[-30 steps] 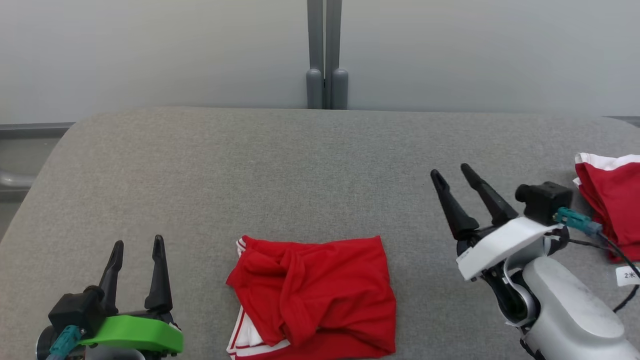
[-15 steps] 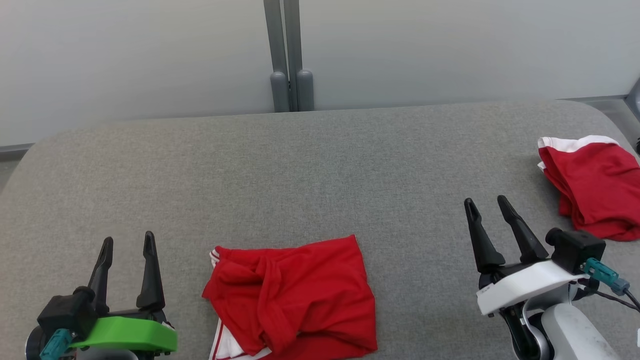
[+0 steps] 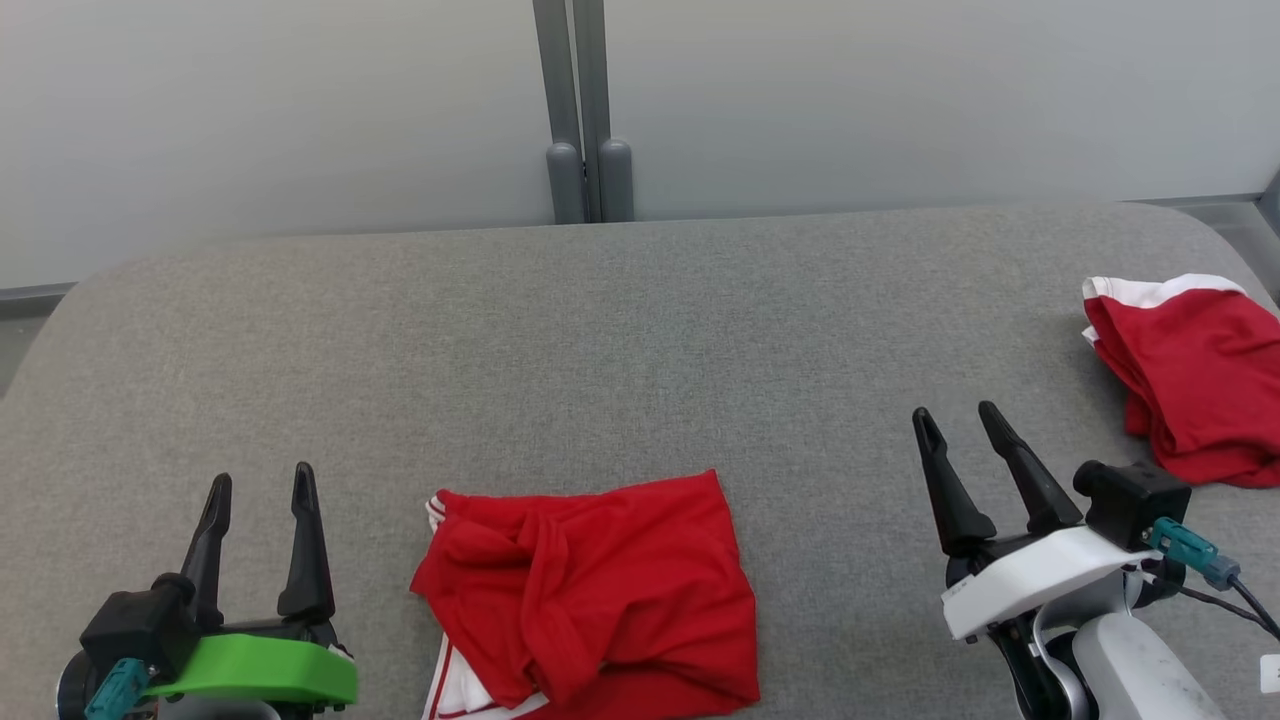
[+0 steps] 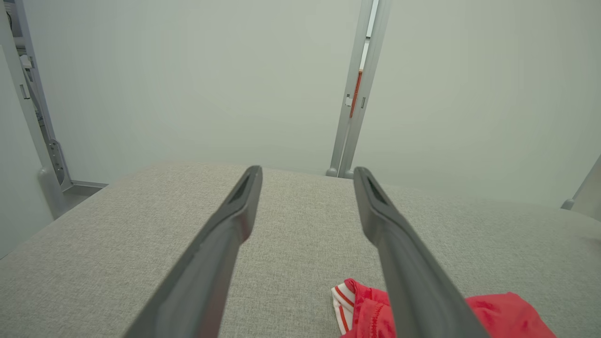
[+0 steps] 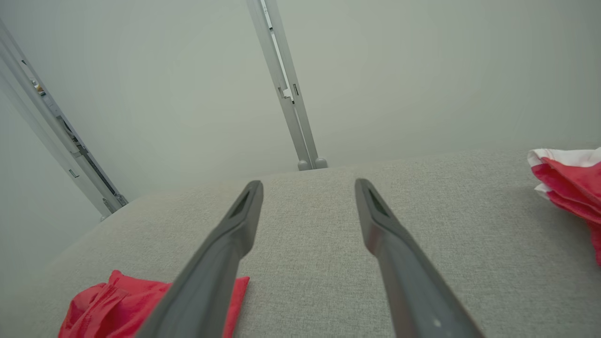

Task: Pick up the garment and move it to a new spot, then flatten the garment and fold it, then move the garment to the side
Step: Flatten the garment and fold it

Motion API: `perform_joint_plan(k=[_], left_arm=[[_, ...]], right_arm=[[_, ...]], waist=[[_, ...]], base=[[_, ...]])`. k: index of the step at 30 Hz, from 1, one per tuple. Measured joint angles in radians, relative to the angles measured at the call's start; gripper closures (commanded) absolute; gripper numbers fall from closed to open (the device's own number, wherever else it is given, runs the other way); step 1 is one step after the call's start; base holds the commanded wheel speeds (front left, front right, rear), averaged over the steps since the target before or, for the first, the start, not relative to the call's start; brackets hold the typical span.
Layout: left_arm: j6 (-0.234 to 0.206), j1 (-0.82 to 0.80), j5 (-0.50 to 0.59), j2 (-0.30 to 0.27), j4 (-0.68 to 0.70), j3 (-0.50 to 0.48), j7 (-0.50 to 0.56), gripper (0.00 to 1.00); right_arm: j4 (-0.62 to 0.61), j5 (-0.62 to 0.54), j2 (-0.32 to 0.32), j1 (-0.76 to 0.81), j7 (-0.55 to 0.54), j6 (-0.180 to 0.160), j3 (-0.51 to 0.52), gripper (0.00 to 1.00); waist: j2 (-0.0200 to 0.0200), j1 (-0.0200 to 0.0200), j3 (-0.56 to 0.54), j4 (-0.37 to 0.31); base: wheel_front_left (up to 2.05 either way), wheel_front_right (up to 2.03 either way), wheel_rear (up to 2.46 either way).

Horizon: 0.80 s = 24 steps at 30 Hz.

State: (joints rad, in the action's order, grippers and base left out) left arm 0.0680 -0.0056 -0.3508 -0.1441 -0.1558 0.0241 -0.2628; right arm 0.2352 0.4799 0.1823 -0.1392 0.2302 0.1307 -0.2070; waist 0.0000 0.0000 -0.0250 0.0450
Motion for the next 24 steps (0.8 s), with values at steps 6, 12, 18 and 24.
perform_joint_plan(k=[6, 12, 18, 24], left_arm=[[0.007, 0.000, 0.002, 0.005, -0.006, -0.003, 0.000, 0.00], [0.012, 0.000, 0.008, 0.010, -0.014, -0.005, 0.000, 0.00], [0.018, -0.002, 0.018, 0.017, -0.026, 0.003, 0.000, 0.00], [0.019, -0.004, 0.024, 0.015, -0.039, 0.011, 0.000, 0.00]], right_arm=[[0.017, -0.010, -0.004, 0.010, -0.009, 0.000, 0.000, 0.00], [0.065, -0.024, -0.006, 0.012, -0.023, 0.000, -0.022, 0.00], [0.177, -0.003, -0.019, -0.017, -0.046, 0.000, -0.118, 1.00], [0.325, 0.068, -0.046, -0.096, -0.063, 0.000, -0.249, 1.00]], waist=[[0.0000, 0.0000, -0.005, 0.019], [0.0000, 0.0000, -0.008, 0.042], [0.0000, 0.0000, -0.014, 0.086], [0.0000, 0.0000, -0.021, 0.155]], base=[[0.00, 0.00, 0.00], [0.00, 0.00, 0.00], [0.00, 0.00, 0.00], [0.00, 0.00, 0.00]])
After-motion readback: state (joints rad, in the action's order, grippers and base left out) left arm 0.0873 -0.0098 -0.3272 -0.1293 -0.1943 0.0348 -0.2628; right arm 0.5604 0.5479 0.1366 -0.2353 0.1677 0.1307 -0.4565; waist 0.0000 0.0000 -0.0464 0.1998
